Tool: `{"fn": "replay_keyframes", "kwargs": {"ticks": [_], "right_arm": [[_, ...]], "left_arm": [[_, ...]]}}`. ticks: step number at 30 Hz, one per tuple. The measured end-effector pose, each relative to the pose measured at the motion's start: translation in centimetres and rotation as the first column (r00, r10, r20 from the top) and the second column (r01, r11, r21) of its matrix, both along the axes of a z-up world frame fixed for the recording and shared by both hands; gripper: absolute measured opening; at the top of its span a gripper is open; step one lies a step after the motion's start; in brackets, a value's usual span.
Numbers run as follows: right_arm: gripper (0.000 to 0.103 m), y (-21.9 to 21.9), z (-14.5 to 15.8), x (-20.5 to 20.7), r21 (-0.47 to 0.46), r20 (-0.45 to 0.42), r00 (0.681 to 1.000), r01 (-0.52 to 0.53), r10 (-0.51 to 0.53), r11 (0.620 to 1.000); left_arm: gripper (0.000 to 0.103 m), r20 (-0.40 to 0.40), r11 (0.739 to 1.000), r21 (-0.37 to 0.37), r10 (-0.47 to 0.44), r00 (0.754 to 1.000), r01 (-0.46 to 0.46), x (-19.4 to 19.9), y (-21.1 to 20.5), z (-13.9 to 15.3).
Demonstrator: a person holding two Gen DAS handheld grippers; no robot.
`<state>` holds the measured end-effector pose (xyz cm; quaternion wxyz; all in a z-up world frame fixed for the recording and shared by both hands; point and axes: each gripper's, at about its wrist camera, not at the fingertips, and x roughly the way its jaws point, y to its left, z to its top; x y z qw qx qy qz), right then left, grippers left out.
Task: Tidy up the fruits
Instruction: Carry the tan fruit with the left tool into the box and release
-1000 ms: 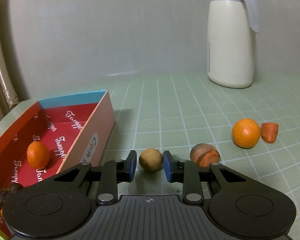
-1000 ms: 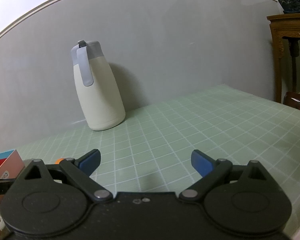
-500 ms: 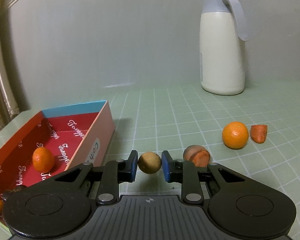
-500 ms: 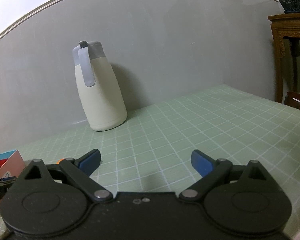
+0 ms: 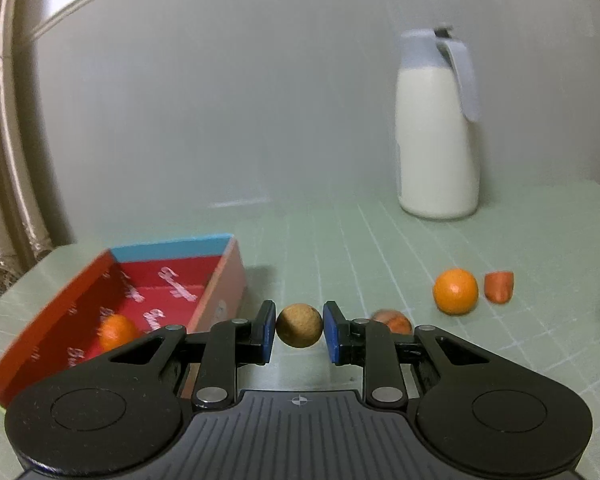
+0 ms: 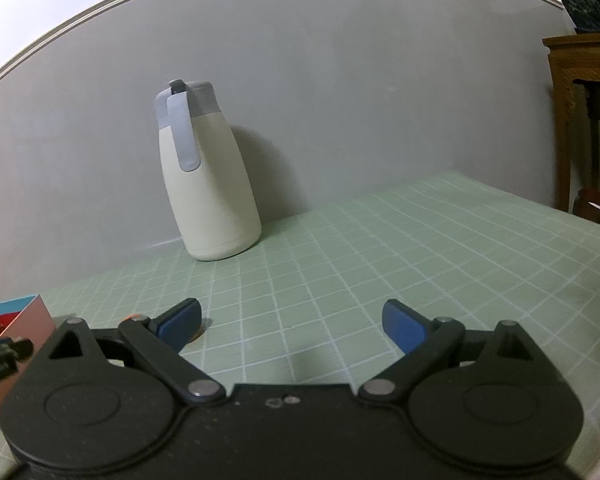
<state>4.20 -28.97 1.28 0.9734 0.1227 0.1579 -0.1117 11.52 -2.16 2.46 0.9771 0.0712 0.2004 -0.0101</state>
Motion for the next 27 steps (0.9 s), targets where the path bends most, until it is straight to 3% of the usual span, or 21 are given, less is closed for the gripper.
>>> {"fn": "replay_keyframes", "kwargs": {"ticks": [9,14,27], "right_arm": [[0.097,1.6,0.1,0.5,-0.017,-0.006,0.999,-0.033,0.033,0.999],[0.097,3.1,0.1,1.0,-0.035,-0.008,0.998,-0.065,0.065,0.997],[0.097,6.3,0.0,2.0,-0.066,-0.024,0.99,-0.141,0.14,0.988]], "left_arm": [[0.026,0.043,0.991,-0.011,0.136,0.99,-0.135,-1.4,5.7,1.7],[0.026,0.009,0.971,-0.026,0.237,0.971,-0.237,-1.2,9.7,1.2],[0.026,-0.086,0.919,-0.065,0.383,0.92,-0.388,0.0,15.5,-1.2]]}}
